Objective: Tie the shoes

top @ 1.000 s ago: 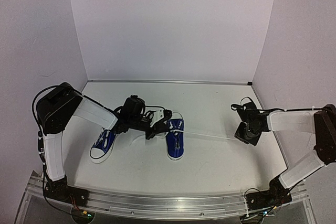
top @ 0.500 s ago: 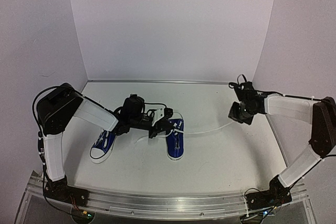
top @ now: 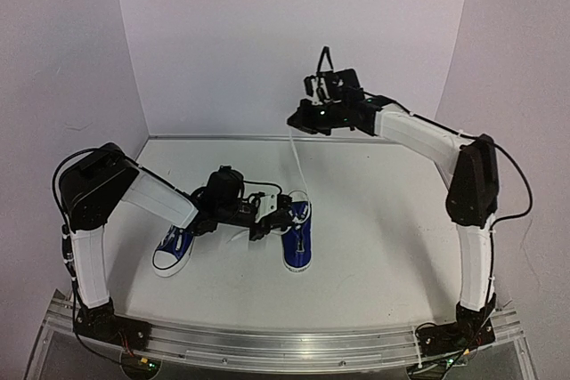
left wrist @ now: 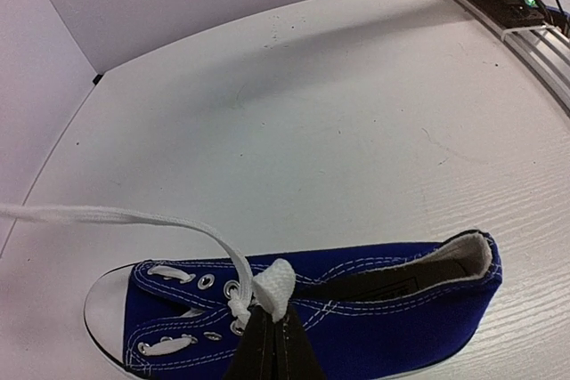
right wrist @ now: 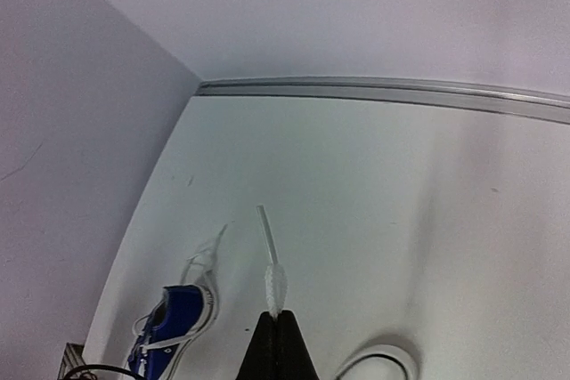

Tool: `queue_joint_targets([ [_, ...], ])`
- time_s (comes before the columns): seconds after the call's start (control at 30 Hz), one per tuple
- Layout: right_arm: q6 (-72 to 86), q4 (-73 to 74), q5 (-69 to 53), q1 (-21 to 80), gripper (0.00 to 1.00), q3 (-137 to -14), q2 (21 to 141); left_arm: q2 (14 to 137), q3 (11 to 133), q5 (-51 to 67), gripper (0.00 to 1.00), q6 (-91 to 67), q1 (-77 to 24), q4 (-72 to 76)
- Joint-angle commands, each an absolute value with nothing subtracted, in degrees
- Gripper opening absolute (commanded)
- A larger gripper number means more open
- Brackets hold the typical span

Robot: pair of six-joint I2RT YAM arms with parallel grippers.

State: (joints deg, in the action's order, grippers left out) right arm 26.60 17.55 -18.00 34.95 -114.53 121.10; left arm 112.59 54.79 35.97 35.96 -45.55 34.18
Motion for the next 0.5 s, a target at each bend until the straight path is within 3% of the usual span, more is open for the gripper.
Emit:
queue_joint_targets([
  [0.0, 26.91, 20.95, -27.15, 40.20, 0.00, -126.03, 129.74, 108.92, 54.19, 35.02, 0.00, 39.24, -46.32, 32.61],
  [0.1, 27.78, 21.85, -31.68, 42.14, 0.00, -129.85, 133.40, 108.32, 53.85, 34.75, 0.00, 39.57, -46.32, 31.86],
  [0.17, 28.06, 21.95, -34.61, 42.14, 0.25, -128.63, 133.15, 108.21, 53.86, 34.67, 0.00, 39.64, -46.32, 31.54],
  [0.23, 26.88, 21.95, -34.05, 41.59, 0.60, -124.92, 130.09, 108.37, 53.93, 34.73, 0.00, 39.60, -46.32, 31.39],
  [0.3, 25.96, 21.86, -32.14, 40.55, 0.77, -120.80, 125.91, 108.72, 54.33, 34.78, 0.00, 39.33, -46.32, 31.20],
  [0.47, 23.43, 21.49, -32.59, 35.80, 0.79, -107.75, 115.96, 109.75, 55.70, 35.62, 0.00, 38.63, -46.32, 30.76],
])
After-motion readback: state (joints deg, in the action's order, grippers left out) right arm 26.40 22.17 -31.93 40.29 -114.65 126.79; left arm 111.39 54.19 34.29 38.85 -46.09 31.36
